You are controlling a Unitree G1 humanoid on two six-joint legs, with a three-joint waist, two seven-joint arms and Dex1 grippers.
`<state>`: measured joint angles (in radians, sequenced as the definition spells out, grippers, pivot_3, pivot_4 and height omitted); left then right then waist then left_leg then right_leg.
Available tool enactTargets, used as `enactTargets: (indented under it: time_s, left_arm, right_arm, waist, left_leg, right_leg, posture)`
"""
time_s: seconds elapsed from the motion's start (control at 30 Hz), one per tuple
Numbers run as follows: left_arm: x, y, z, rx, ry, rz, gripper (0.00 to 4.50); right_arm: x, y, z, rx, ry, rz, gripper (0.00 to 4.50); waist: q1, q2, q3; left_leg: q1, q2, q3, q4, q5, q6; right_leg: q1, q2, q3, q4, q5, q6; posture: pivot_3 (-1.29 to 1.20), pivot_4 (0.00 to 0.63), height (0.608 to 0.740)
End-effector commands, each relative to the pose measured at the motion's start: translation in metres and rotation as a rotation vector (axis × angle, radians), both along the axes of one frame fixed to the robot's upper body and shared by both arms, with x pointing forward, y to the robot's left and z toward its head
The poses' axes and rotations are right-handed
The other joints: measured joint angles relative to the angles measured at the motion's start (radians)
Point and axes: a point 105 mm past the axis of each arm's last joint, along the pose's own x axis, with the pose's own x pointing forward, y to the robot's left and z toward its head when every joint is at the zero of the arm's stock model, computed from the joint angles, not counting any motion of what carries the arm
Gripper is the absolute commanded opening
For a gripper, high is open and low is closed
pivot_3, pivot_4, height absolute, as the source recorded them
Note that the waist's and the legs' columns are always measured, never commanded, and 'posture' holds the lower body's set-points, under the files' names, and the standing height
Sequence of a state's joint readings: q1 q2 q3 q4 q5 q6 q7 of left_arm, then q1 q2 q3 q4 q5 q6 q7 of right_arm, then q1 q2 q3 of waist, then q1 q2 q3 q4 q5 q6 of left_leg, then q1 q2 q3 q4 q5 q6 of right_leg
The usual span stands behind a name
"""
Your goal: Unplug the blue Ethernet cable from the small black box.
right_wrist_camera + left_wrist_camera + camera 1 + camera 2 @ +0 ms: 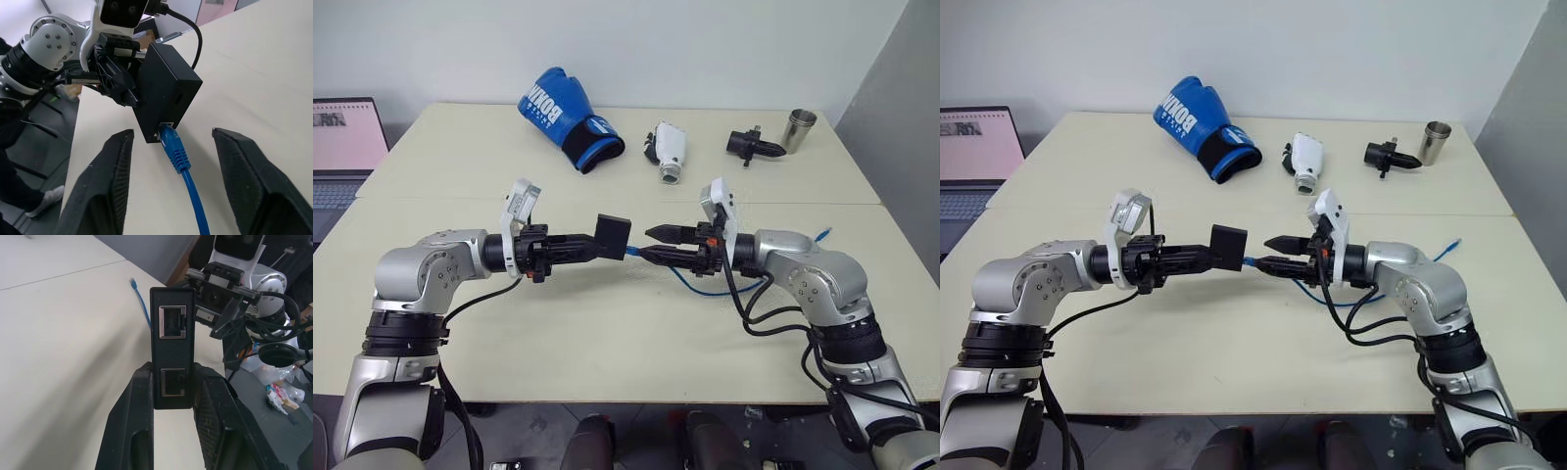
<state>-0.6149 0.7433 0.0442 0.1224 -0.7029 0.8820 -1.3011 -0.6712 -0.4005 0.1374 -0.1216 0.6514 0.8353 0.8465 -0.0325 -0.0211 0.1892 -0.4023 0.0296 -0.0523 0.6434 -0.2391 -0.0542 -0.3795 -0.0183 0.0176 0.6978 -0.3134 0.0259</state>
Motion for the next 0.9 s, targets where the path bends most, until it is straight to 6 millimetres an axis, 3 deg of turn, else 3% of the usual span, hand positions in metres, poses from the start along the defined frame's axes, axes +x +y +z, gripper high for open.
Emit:
enactTargets:
  time_s: [0.03,0.23,0.4,0.9]
  left_arm:
    - [-0.002,-0.002,0.015,-0.016,-0.058,-0.036,0.77]
    - [-0.002,-0.003,0.017,-0.042,-0.052,-0.066,0.77]
    - [0.0,-0.003,0.02,-0.083,-0.039,-0.07,0.77]
    - [0.003,-0.005,0.018,-0.08,-0.046,-0.059,0.77]
  right_arm:
    - [0.002,-0.001,0.013,0.062,0.039,0.024,2.75]
    - [0.005,-0.002,0.01,0.087,0.12,0.051,2.75]
    - [-0.004,0.001,0.013,0.119,0.178,0.121,2.75]
    - [-0.001,0.008,0.013,0.124,0.188,0.105,2.75]
  waist:
    - [0.0,0.0,0.0]
    - [0.0,0.0,0.0]
    - [0.0,0.0,0.0]
    - [0.0,0.0,0.0]
  left_leg:
    - [0.0,0.0,0.0,0.0,0.0,0.0]
    - [0.0,0.0,0.0,0.0,0.0,0.0]
    - [0.0,0.0,0.0,0.0,0.0,0.0]
    - [-0.001,0.0,0.0,0.0,0.0,0.0]
  right_leg:
    - [0.0,0.0,0.0,0.0,0.0,0.0]
    - [0.0,0.0,0.0,0.0,0.0,0.0]
    - [0.0,0.0,0.0,0.0,0.0,0.0]
    - [-0.001,0.0,0.0,0.0,0.0,0.0]
  posture:
    - [0.0,0.15,0.74]
    - [0.0,0.15,0.74]
    - [0.0,0.15,0.74]
    - [0.0,0.15,0.74]
